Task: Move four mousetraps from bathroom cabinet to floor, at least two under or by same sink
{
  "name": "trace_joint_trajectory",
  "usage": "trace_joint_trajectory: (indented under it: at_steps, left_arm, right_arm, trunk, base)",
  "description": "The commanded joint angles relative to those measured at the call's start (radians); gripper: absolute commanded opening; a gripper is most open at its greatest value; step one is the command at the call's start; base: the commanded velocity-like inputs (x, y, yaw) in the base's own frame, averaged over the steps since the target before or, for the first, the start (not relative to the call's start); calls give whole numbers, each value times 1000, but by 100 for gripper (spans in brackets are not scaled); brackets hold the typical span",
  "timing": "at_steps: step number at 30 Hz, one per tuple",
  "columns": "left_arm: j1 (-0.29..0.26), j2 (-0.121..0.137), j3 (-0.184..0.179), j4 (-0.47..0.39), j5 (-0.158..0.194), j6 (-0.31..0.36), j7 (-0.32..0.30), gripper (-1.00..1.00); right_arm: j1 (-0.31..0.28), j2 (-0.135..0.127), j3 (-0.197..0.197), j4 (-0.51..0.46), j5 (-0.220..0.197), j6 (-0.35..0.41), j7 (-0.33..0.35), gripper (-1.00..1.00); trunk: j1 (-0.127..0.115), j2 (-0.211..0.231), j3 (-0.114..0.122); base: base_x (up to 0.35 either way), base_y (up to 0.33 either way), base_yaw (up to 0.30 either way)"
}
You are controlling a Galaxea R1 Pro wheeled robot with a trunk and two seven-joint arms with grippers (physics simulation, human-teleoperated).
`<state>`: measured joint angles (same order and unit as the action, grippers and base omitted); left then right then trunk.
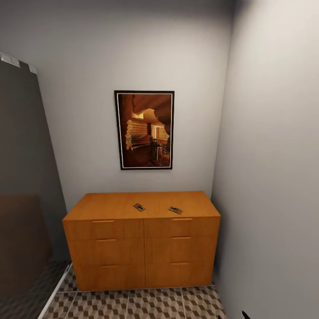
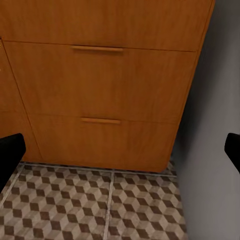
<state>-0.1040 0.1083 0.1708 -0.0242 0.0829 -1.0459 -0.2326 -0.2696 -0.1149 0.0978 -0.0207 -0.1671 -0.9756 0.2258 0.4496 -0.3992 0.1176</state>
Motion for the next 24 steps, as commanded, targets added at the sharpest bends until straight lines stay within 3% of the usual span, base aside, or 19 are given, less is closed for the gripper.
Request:
trace_joint_trajectory:
  at_steps: [1,8,16,24]
  left_arm:
    - [0,0,3,3,8,-1,-11,100]
    - [0,-15,2,16,8,-1,-12,100]
    - [0,-27,4,20,9,-1,-11,100]
    - [0,-28,5,19,9,-1,-11,100]
  right_arm:
    - [0,0,8,1,-11,-2,4,100]
    - [0,4,8,1,-11,-2,7,100]
    - [0,36,8,1,-10,-3,5,100]
    - [0,38,8,1,-9,-4,5,100]
  trunk:
    - [0,-1,0]
    - [0,-1,0]
    - [0,-1,-1]
    - [0,-1,-4]
  base:
    - [0,0,0]
    - [0,0,0]
    - [0,0,0]
    - [0,0,0]
